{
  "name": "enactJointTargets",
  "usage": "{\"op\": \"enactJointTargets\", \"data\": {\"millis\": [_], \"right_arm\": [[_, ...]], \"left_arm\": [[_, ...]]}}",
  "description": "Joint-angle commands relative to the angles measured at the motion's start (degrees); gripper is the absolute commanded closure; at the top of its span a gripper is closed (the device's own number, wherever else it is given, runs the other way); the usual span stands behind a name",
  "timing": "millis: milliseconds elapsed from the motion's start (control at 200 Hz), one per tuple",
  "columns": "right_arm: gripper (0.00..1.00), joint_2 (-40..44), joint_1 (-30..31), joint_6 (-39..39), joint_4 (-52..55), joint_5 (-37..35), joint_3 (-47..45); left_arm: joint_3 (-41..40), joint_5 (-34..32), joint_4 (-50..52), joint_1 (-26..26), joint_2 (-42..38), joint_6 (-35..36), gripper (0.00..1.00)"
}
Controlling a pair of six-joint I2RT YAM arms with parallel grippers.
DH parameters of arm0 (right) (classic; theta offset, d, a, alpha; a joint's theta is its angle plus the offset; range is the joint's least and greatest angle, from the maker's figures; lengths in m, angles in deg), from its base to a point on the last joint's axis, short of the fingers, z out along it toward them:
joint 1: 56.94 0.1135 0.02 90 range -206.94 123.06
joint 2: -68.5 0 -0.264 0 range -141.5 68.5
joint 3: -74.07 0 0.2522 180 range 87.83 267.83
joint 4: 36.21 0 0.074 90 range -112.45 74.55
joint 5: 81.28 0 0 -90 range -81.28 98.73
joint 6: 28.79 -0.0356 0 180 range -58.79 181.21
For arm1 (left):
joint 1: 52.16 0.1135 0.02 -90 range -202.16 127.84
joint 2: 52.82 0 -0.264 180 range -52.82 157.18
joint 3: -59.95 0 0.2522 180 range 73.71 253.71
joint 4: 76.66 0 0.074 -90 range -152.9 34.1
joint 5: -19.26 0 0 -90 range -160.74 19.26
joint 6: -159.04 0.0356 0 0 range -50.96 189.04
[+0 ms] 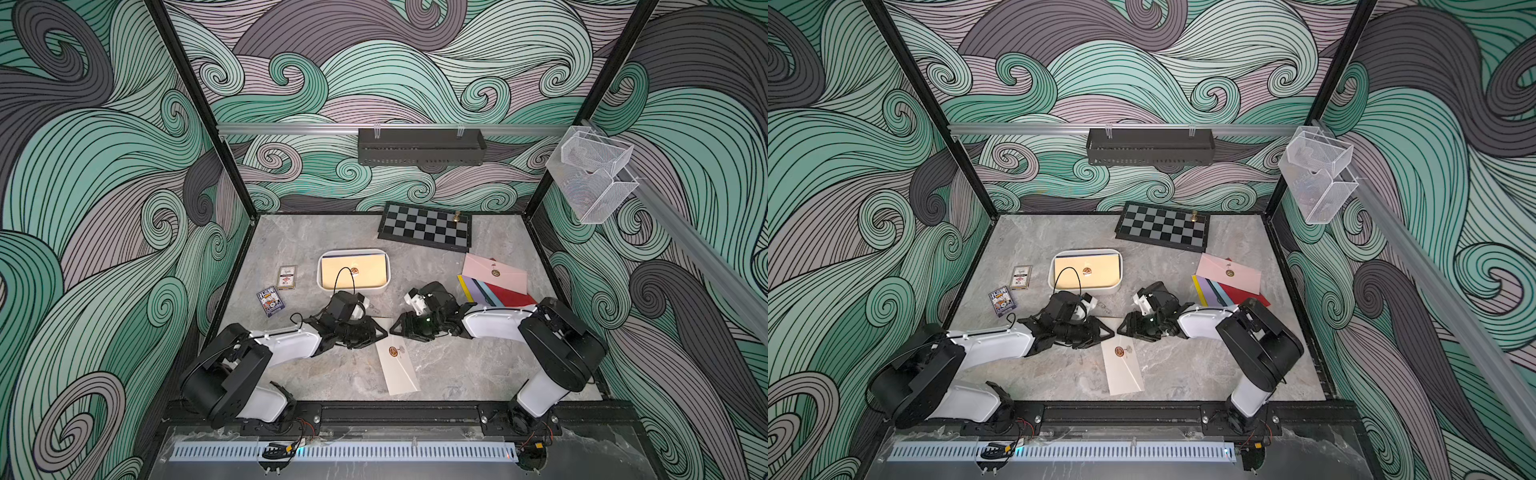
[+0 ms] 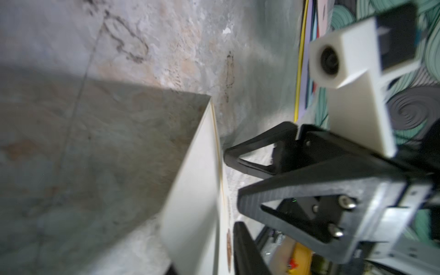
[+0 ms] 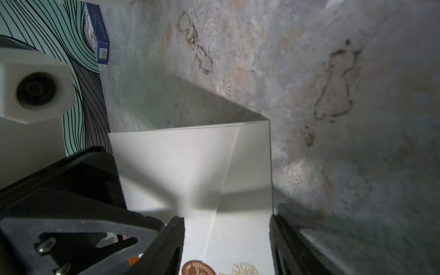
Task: Put the sealed envelopes into the storage box
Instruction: Pick up the envelope from the center of the board.
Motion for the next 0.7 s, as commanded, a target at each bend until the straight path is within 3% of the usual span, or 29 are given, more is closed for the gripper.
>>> {"op": "enactJointTargets", "data": {"millis": [0, 325, 495, 695], "right_arm": [[0.39, 3.49, -1.72, 1.81, 1.54, 1.4, -2.25], [0.31, 28.83, -5.78, 12.63, 3.59, 10.74, -5.81], [0.32, 37.19, -5.83, 10.35, -0.2, 18.15, -7.17], [0.43, 38.03, -5.61, 4.76, -6.54, 27.04, -7.58]], "left_arm": [[0.94, 1.58, 2.64, 0.01, -3.36, 2.83, 1.0], [11.28, 5.54, 17.14, 0.77, -21.69, 11.99, 1.0], [12.62, 8.37, 15.71, 0.87, -28.45, 10.59, 1.0], [12.84, 8.57, 12.85, 0.99, -30.44, 7.39, 1.0]]}}
